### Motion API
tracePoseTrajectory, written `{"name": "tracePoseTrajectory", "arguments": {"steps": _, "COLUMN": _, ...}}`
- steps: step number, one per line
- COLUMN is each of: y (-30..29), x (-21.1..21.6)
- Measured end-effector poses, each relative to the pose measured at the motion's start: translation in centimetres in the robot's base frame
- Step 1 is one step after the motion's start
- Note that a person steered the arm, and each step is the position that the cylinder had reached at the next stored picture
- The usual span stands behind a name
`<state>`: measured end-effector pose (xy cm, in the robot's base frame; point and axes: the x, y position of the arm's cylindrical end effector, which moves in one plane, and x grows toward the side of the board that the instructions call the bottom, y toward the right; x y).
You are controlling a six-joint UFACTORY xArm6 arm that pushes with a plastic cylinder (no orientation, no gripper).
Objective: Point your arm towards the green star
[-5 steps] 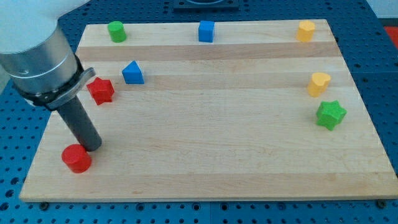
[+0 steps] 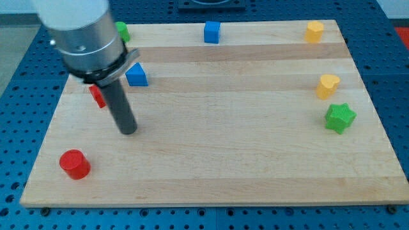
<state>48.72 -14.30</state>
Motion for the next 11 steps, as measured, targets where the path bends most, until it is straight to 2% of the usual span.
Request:
{"name": "tracePoseTrajectory", "arguments": {"steps": 2, "y": 4.2, "x": -2.6}}
{"name": "tracePoseTrajectory", "arguments": {"steps": 5, "y": 5.7, "x": -3.2}}
{"name": "tracePoseTrajectory", "arguments": {"steps": 11, "y": 28.0, "x": -3.3}}
